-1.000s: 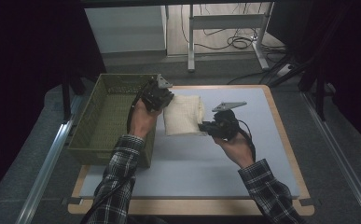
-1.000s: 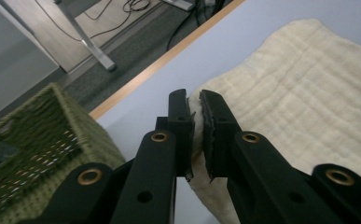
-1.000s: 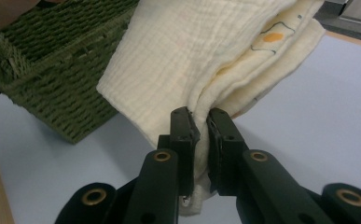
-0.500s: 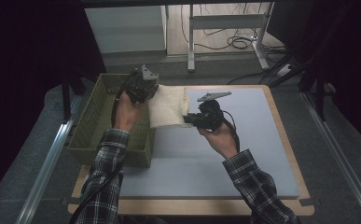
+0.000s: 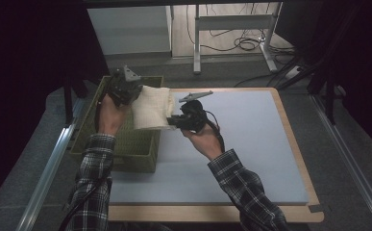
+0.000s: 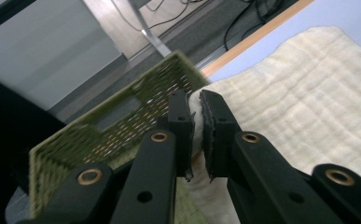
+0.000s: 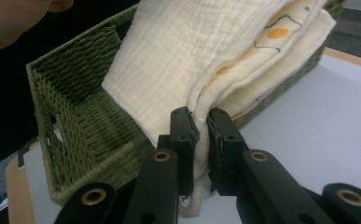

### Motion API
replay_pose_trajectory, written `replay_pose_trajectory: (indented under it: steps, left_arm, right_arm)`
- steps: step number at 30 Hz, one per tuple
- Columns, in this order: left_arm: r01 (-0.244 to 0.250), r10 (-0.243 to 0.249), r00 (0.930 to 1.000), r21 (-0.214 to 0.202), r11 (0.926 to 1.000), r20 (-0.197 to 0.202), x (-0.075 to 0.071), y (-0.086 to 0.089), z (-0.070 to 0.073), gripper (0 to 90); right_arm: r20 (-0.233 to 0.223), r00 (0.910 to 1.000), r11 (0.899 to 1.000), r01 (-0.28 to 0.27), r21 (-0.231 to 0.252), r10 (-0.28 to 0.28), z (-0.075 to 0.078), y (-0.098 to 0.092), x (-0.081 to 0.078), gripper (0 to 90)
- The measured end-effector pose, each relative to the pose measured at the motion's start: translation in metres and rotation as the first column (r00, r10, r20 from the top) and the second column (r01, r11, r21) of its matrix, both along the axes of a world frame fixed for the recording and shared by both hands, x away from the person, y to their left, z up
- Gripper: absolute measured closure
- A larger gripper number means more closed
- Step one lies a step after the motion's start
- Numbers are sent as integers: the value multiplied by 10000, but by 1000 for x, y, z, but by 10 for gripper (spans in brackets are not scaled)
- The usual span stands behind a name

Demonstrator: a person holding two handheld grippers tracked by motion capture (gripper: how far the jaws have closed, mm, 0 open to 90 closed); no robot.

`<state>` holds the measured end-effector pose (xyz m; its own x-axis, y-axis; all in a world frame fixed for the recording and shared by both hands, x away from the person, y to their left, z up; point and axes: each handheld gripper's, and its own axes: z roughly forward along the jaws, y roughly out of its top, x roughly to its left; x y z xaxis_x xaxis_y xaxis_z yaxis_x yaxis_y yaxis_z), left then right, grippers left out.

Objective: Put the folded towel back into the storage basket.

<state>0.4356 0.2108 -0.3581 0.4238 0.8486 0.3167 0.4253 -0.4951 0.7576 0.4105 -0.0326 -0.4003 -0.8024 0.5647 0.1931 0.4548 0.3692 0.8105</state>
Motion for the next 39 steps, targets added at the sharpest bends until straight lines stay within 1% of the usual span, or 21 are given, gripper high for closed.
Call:
replay_pose_trajectory:
  steps: [5, 8, 15, 19, 22, 24, 28, 30, 32, 35, 37, 39]
  left_arm:
    - [-357, 357, 9993, 13, 9994, -81, -4, 22, -4, 833]
    - [-562, 562, 9984, -63, 9984, -105, -7, 34, -7, 833]
    - [-911, 907, 9956, -143, 9957, -246, -11, 59, -18, 833]
    - [-1073, 1063, 9935, -224, 9940, -414, -13, 71, -26, 832]
    - [-1145, 1132, 9918, -192, 9932, -595, -13, 78, -33, 831]
    - [-1184, 1167, 9905, -197, 9928, -721, -12, 82, -38, 831]
    - [-1230, 1221, 9871, -22, 9924, -1033, -8, 87, -49, 830]
    - [-1212, 1197, 9857, -54, 9926, -1188, -5, 88, -54, 829]
    - [-1182, 1178, 9838, 51, 9930, -1355, -3, 88, -59, 829]
    - [-1173, 1166, 9811, 48, 9931, -1545, 2, 87, -65, 827]
    - [-1157, 1152, 9799, 61, 9933, -1630, 4, 86, -67, 826]
    - [-1124, 1116, 9795, 45, 9937, -1678, 5, 86, -69, 826]
  right_arm:
    - [24, 9996, 9995, -264, -153, 264, -3, 25, -1, 814]
    - [31, 9991, 9988, -419, -260, 420, -6, 40, -1, 813]
    - [26, 9969, 9948, -783, -646, 786, -16, 77, -3, 812]
    - [-78, 9951, 9912, -986, -887, 983, -24, 96, -4, 812]
    - [-197, 9937, 9879, -1122, -1073, 1107, -29, 109, -4, 811]
    - [-238, 9930, 9848, -1177, -1278, 1156, -33, 116, -4, 812]
    - [-528, 9922, 9804, -1196, -1563, 1126, -40, 127, -2, 811]
    - [-618, 9920, 9783, -1190, -1696, 1100, -43, 131, -1, 812]
    - [-551, 9925, 9764, -1174, -1815, 1092, -42, 134, 0, 811]
    - [-599, 9928, 9726, -1135, -2029, 1033, -42, 136, 1, 811]
    - [-608, 9924, 9669, -1182, -2261, 1071, -42, 138, 2, 811]
    - [-648, 9927, 9640, -1140, -2403, 1012, -42, 139, 2, 811]
